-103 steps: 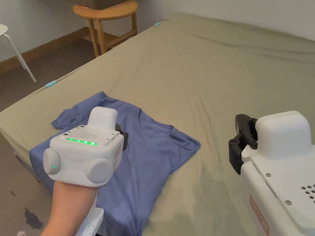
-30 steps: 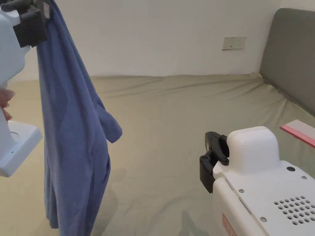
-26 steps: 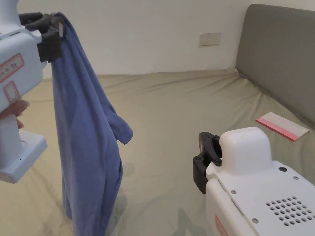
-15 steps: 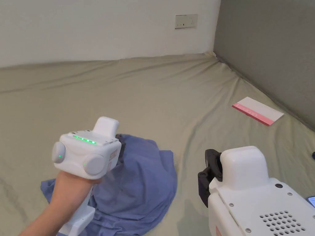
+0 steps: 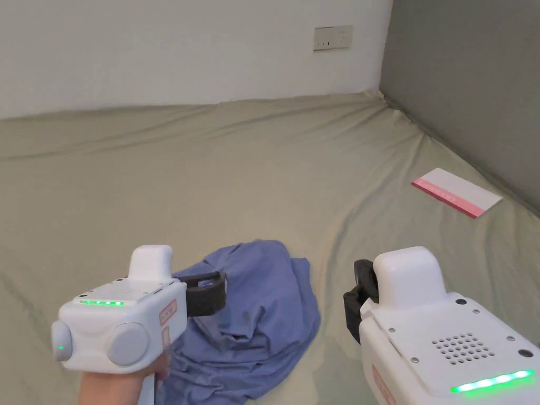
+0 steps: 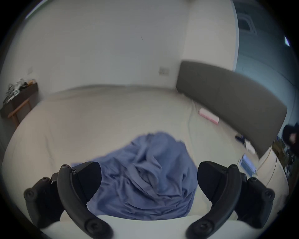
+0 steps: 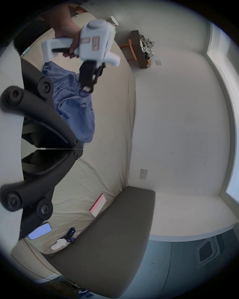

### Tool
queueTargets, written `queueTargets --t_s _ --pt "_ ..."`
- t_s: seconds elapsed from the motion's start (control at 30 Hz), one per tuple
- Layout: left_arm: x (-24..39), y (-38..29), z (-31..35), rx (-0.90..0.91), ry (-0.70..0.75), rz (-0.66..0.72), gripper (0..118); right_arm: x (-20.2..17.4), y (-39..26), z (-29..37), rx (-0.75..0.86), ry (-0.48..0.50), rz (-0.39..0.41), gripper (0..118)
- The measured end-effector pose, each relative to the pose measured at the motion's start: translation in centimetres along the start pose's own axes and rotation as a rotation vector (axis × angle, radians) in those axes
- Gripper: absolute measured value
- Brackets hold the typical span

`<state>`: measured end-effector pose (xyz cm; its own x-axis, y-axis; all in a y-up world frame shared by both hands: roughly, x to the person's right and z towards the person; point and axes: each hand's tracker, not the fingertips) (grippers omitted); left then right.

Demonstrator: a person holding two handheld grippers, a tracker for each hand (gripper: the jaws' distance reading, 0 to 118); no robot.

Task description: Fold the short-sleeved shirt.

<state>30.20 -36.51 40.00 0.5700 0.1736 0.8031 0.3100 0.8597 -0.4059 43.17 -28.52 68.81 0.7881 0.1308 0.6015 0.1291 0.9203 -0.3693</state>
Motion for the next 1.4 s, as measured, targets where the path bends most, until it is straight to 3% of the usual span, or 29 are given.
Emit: queueTargets --t_s 0.17,0.37,0.47,0.5,0.53,0.57,0.8,1.23,1.4 --pt "-1.0 4.4 9.8 0.251 0.118 -0.056 116 -1.2 3.5 1.5 0.113 0.026 0.032 2" --pt "0.8 5.7 19.3 0.448 0.309 -0.129 91 -3.9 6.9 3.6 0.229 0.079 0.063 2" --pt "1.6 5.1 21.4 0.488 0.360 -0.124 46 -5.7 7.8 4.8 0.296 0.082 0.107 2" --pt "1.9 4.8 21.8 0.492 0.376 -0.126 19 -6.2 7.9 5.2 0.309 0.086 0.114 2" --pt "2.1 4.5 22.0 0.495 0.385 -0.128 5 -6.7 8.0 5.5 0.317 0.091 0.119 2" --pt "2.1 4.2 22.1 0.495 0.384 -0.130 1 -7.2 8.0 5.8 0.328 0.099 0.124 2" --pt "3.4 1.8 22.6 0.468 0.370 -0.158 0 -9.1 6.8 6.5 0.329 0.107 0.162 2" --pt "2.7 1.8 21.4 0.444 0.364 -0.159 0 -8.8 6.3 5.6 0.303 0.103 0.154 2" --pt "0.8 0.8 18.2 0.284 0.302 -0.122 0 -8.4 5.6 4.7 0.266 0.118 0.137 2"
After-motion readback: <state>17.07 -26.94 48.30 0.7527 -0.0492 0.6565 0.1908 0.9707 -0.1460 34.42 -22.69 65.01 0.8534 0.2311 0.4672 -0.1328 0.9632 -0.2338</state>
